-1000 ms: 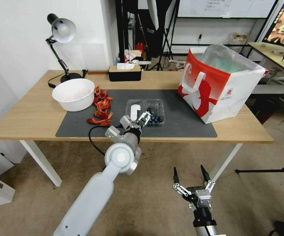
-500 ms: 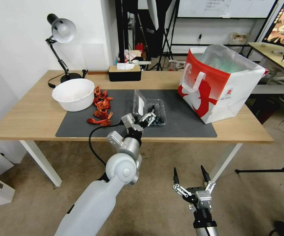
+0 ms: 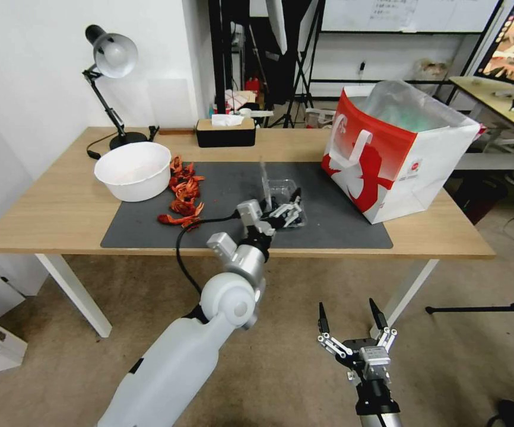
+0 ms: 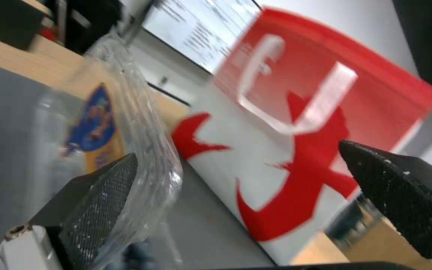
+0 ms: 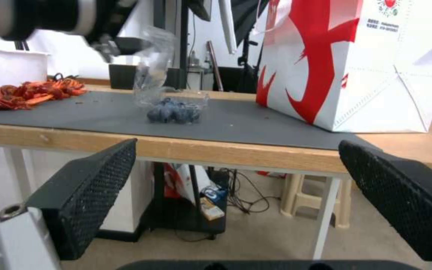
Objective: Close the takeout container lid, then place the container into the takeout bag.
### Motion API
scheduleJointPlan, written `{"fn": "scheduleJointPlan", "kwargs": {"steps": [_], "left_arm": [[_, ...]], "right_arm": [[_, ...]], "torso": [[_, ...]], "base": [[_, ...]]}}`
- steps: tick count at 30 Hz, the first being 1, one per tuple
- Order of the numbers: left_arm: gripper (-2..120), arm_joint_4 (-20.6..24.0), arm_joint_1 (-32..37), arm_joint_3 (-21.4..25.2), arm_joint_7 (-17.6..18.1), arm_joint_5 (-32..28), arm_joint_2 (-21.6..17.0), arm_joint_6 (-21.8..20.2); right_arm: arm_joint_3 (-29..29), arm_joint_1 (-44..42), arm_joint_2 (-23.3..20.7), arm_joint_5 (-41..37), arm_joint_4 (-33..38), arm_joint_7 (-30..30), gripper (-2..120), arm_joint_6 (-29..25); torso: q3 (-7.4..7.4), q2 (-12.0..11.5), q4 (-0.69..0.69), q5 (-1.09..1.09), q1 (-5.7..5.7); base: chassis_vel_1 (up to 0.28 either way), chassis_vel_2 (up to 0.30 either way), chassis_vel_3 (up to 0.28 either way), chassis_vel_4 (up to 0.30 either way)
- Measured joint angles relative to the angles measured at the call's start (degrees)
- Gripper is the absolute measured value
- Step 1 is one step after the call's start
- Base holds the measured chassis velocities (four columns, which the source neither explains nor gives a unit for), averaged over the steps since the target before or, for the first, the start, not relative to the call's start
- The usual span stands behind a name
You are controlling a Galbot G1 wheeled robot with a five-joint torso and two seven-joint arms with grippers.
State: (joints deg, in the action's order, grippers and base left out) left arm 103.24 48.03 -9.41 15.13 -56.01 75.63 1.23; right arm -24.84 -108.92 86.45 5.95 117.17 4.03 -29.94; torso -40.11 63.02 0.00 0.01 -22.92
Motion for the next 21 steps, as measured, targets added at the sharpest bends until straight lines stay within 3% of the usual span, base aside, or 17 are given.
{"fn": "scheduleJointPlan", "kwargs": {"steps": [5,8,11,13,17,21], "left_arm": [[100,-3.61,-3.7,-3.19,-2.73,-1.22,1.2,-1.03],[100,-5.67,-5.49,-4.73,-2.63,-2.61,2.01,-1.69],[100,-6.96,-6.28,-5.57,-0.74,-4.24,2.65,-2.64],[100,-8.13,-7.18,-5.61,3.89,-8.52,3.96,-5.42],[100,-8.61,-7.44,-4.74,6.46,-11.3,4.61,-7.34],[87,-8.64,-7.6,-3.91,8.39,-12.95,4.35,-8.35]], "right_arm": [[0.07,-0.06,0.15,0.13,0.23,-0.05,100,0.0],[0.16,-0.16,0.22,0.19,0.45,-0.06,100,0.0],[0.17,-0.2,0.24,0.2,0.68,-0.08,100,0.0],[0.16,-0.25,0.21,0.17,0.86,-0.11,100,0.0],[0.12,-0.3,0.12,-0.03,1.03,-0.14,100,0.0],[0.17,-0.22,-0.2,-1.1,1.71,-0.43,100,0.2]], "torso": [[0.0,0.0,0.0,0.0,0.0],[0.0,0.01,0.0,0.0,0.0],[0.0,0.01,0.0,0.0,0.0],[0.0,0.01,0.0,0.0,0.0],[0.0,0.01,0.0,-0.01,0.0],[0.0,0.01,0.0,-0.01,0.0]], "base": [[0.0,0.0,0.0,0.0],[0.0,0.0,0.0,0.0],[0.0,0.0,0.0,0.0],[0.0,0.0,0.0,0.0],[0.0,0.0,0.0,0.0],[0.0,0.0,0.0,0.0]]}}
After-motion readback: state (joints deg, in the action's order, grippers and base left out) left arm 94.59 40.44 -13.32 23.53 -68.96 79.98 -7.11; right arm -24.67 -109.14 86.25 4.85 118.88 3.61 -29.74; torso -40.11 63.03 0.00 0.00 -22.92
